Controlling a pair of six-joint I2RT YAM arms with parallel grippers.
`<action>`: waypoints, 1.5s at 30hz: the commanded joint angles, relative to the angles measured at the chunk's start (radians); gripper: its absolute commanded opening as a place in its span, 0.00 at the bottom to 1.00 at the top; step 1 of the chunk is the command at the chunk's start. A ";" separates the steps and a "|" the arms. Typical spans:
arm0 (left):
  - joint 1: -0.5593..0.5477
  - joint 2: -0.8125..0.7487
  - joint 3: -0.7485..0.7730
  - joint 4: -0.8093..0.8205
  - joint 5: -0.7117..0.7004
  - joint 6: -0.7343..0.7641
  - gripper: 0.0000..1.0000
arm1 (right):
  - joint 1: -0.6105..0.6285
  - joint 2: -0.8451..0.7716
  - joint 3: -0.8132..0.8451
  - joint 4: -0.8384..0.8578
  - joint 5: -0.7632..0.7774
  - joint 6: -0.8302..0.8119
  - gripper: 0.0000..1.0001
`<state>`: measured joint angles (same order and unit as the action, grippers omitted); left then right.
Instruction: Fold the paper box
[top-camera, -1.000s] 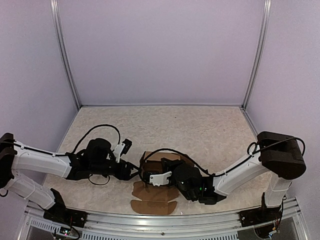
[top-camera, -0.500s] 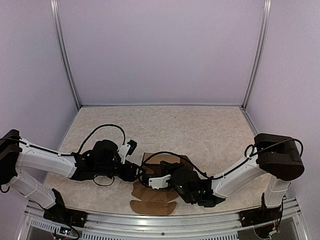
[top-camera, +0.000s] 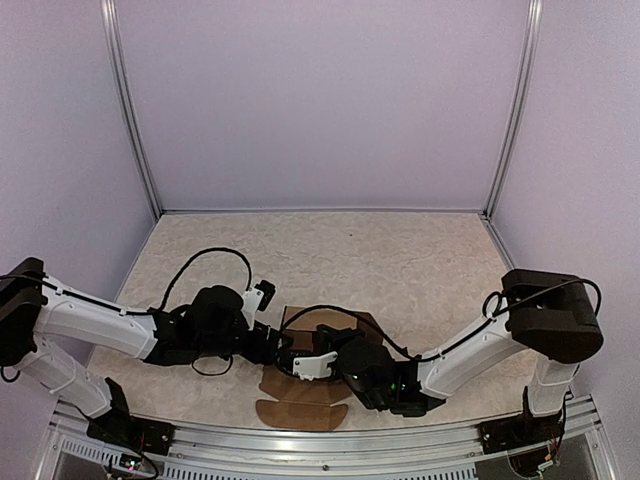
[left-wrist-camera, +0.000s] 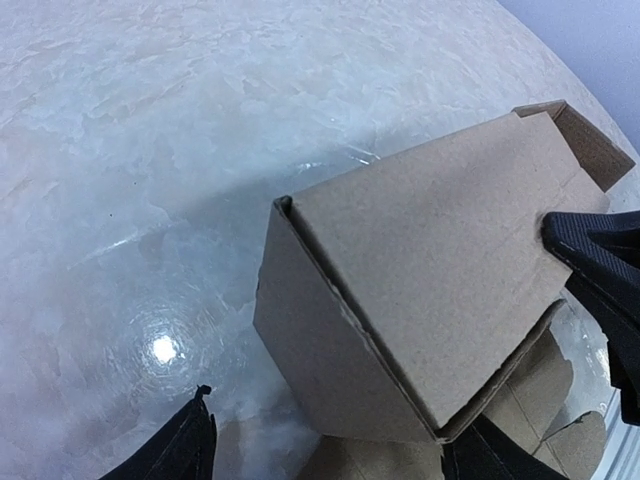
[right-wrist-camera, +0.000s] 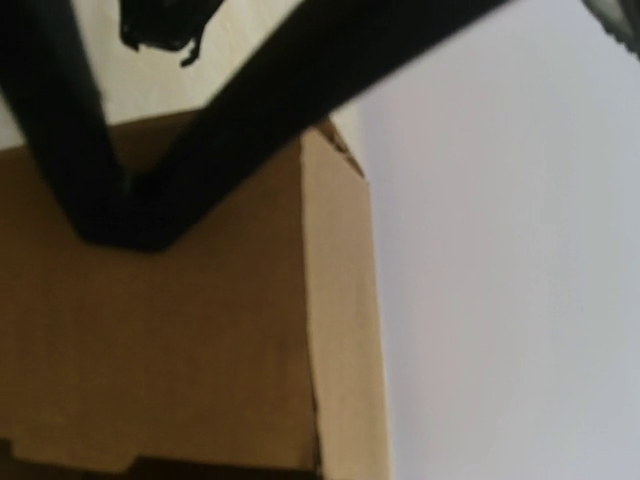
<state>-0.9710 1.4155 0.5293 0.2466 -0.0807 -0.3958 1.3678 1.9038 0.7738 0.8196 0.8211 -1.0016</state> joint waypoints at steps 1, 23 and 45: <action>-0.023 0.032 0.028 0.017 -0.079 0.029 0.77 | 0.021 0.028 0.021 -0.044 -0.010 0.047 0.00; -0.062 0.120 0.091 0.082 -0.152 0.089 0.22 | 0.025 0.041 0.132 -0.198 -0.021 0.208 0.00; -0.060 0.135 0.204 0.023 -0.178 0.219 0.00 | -0.016 -0.256 0.229 -0.655 -0.312 0.633 0.57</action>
<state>-1.0298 1.5501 0.7029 0.2794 -0.2779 -0.2340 1.3716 1.7657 0.9993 0.2691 0.6685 -0.5083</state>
